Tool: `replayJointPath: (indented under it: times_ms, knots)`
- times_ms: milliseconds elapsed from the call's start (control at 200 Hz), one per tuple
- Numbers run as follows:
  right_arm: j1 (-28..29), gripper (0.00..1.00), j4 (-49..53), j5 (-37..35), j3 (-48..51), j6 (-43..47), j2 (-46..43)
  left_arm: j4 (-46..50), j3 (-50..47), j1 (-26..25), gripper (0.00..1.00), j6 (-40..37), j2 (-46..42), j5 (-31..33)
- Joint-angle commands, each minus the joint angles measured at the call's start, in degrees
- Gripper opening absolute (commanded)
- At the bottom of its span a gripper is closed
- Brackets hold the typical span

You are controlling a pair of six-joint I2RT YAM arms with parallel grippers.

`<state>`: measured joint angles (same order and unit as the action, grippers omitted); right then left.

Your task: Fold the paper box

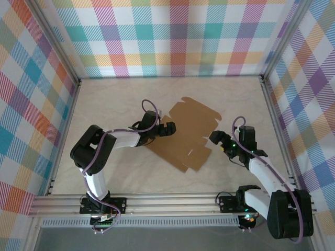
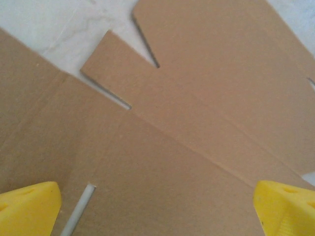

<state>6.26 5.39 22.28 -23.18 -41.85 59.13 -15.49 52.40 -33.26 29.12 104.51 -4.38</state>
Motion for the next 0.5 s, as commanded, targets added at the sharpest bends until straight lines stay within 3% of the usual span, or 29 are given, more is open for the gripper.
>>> replayJointPath:
  times_ms: [0, 165, 495]
  knots:
    - [3.94, 0.93, -3.49, 1.7, 0.74, -3.73, 2.48, 1.4, 1.56, 0.18, 1.0, 3.35, 1.03, 2.05]
    - [8.67, 0.84, -8.0, -0.82, 1.62, -6.35, 7.09, 1.66, 0.62, 1.06, 1.0, 5.08, 1.76, 3.01]
    - [10.52, 0.73, -12.4, -1.54, 1.64, -7.12, 12.25, 0.59, -1.94, 3.43, 1.0, 7.55, 1.22, 1.41]
